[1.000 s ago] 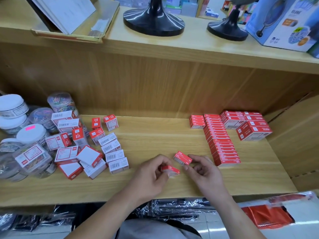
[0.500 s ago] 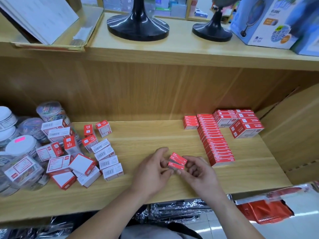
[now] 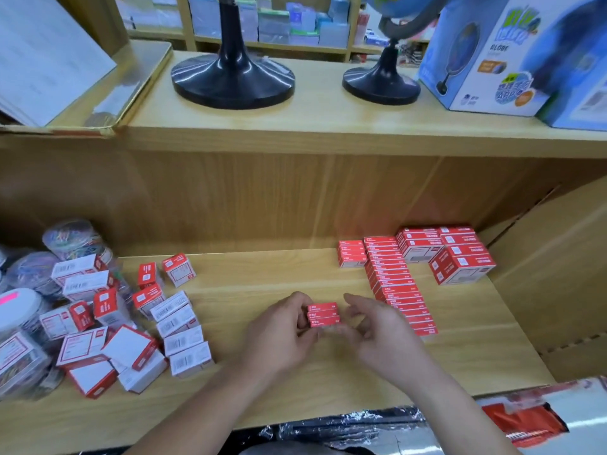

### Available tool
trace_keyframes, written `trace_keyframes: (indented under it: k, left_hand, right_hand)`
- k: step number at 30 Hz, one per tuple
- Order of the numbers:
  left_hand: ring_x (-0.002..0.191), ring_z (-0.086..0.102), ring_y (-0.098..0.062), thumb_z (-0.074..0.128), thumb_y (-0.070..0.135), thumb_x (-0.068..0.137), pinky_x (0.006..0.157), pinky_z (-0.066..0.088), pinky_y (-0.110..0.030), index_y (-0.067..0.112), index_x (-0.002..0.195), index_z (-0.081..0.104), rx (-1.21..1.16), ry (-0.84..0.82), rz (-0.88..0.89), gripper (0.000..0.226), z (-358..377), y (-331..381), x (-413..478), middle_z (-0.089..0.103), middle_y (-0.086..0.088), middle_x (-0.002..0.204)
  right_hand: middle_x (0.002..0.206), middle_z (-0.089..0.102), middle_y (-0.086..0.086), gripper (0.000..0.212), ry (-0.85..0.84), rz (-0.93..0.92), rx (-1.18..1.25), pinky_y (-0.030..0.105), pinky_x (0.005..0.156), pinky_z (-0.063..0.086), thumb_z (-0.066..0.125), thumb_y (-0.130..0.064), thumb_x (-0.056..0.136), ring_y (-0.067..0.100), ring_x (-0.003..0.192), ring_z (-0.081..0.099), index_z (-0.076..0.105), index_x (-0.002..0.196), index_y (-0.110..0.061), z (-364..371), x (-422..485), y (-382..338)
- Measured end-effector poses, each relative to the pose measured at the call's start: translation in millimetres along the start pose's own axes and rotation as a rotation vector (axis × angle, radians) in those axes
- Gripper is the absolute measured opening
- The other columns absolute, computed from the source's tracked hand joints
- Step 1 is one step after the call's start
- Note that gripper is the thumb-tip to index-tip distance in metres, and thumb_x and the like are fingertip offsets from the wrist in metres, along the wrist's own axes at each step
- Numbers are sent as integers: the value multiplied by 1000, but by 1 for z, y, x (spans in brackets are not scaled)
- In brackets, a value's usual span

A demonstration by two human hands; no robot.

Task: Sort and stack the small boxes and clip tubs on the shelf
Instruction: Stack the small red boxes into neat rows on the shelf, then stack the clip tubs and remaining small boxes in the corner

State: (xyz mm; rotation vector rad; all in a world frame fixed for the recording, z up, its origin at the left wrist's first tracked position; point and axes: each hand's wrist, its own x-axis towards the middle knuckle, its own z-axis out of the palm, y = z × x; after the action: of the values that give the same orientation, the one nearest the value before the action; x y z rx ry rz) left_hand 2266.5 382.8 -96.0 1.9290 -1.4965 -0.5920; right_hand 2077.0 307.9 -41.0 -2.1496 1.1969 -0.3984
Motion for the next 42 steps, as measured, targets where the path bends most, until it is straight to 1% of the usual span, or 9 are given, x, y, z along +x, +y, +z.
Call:
trace_keyframes:
  k: [5, 11, 18, 21, 25, 29, 34, 38, 42]
  left_hand:
    - [69, 57, -6, 76, 37, 79, 60, 49, -31, 36, 103, 58, -29, 99, -56, 30, 20, 23, 40, 60, 15, 76]
    - [64, 55, -2, 76, 33, 82, 56, 44, -27, 35, 106, 61, -42, 165, -94, 28, 44, 41, 79, 59, 17, 73]
    - [63, 50, -2, 76, 44, 78, 60, 48, -28, 40, 120, 60, -32, 238, -76, 45, 60, 44, 81, 56, 16, 84]
    - [63, 47, -2, 75, 51, 78, 58, 41, -24, 33, 109, 60, 10, 277, -62, 39, 61, 43, 74, 47, 15, 81]
    - [83, 56, -16, 57, 57, 86, 65, 46, -32, 28, 108, 60, 172, 255, -82, 37, 66, 53, 76, 45, 8, 84]
    - [95, 57, -21, 46, 51, 90, 68, 50, -36, 26, 124, 59, 288, 230, -104, 44, 65, 56, 76, 50, 4, 93]
    - [89, 61, -23, 41, 45, 86, 64, 53, -33, 16, 133, 61, 422, 282, -70, 59, 73, 62, 74, 56, 1, 96]
    - [94, 57, -27, 44, 35, 91, 81, 54, -39, 17, 132, 56, 164, 232, -19, 46, 58, 65, 59, 55, -4, 100]
    - [101, 62, -17, 56, 25, 92, 90, 51, -26, 13, 133, 60, -20, 349, -14, 43, 24, 57, -2, 61, 0, 111]
  right_hand:
    - [92, 67, -16, 21, 163, -48, -104, 33, 77, 54, 70, -38, 86, 7, 85, 63, 73, 104, -26, -50, 23, 10]
    - [100, 66, -11, 17, 256, -157, -325, 35, 83, 54, 71, -35, 86, 16, 100, 59, 71, 101, -26, -63, 46, 33]
    - [110, 62, -12, 28, 186, -269, -317, 33, 90, 53, 65, -40, 89, 15, 107, 60, 71, 112, -25, -58, 70, 57]
    - [120, 61, -7, 33, 181, -287, -387, 32, 94, 51, 68, -39, 88, 17, 115, 58, 70, 117, -22, -55, 74, 59]
    - [138, 55, 0, 45, 96, -300, -407, 39, 107, 47, 64, -44, 90, 22, 134, 49, 65, 128, -20, -45, 79, 67]
    - [155, 42, 2, 60, 32, -286, -388, 42, 117, 36, 38, -60, 95, 21, 148, 32, 57, 139, -25, -38, 75, 70]
    - [167, 11, -3, 80, -82, -296, -443, 35, 126, 1, 3, -69, 90, 7, 152, -7, 31, 155, -30, -42, 70, 61]
    - [160, 35, -1, 70, 0, -320, -354, 37, 123, 23, 23, -66, 95, 15, 151, 24, 53, 142, -25, -49, 66, 47]
    - [137, 56, -8, 46, 42, -440, -92, 41, 103, 50, 49, -54, 96, 13, 128, 55, 69, 123, -22, -30, 59, 11]
